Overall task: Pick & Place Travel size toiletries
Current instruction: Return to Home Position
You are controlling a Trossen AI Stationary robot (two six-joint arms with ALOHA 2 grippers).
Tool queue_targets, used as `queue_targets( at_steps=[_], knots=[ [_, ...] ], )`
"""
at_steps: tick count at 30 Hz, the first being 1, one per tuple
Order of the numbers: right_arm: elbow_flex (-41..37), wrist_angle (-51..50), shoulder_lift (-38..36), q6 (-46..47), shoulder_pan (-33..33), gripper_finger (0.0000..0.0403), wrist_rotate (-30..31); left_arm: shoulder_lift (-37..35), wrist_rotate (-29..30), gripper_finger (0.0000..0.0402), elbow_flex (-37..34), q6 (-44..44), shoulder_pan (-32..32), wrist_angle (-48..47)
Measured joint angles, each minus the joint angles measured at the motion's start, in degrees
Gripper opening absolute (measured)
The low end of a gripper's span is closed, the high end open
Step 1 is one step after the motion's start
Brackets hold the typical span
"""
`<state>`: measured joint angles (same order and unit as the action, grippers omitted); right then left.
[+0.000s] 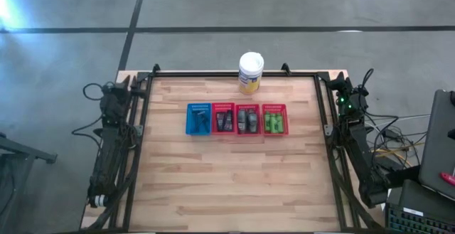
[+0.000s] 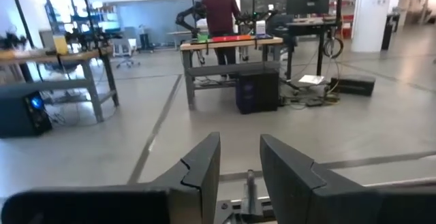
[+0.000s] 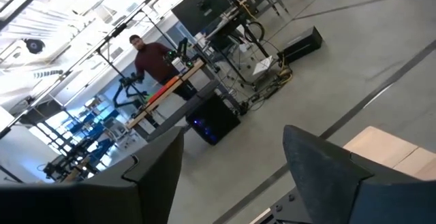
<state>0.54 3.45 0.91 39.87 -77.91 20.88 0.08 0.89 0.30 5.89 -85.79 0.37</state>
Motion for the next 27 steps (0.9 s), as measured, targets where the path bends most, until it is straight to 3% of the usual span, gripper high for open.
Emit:
queue_targets(
  at_steps=[5,27],
  knots=[
    [0.0,0.0,0.0,0.0,0.0,0.0265,0.0,0.0,-0.1,0.0110,0.0,-4.5,0.2,-0.3],
    [0.0,0.0,0.0,0.0,0.0,0.0337,0.0,0.0,0.0,0.0110,0.0,-4.9,0.7,0.1]
  ],
)
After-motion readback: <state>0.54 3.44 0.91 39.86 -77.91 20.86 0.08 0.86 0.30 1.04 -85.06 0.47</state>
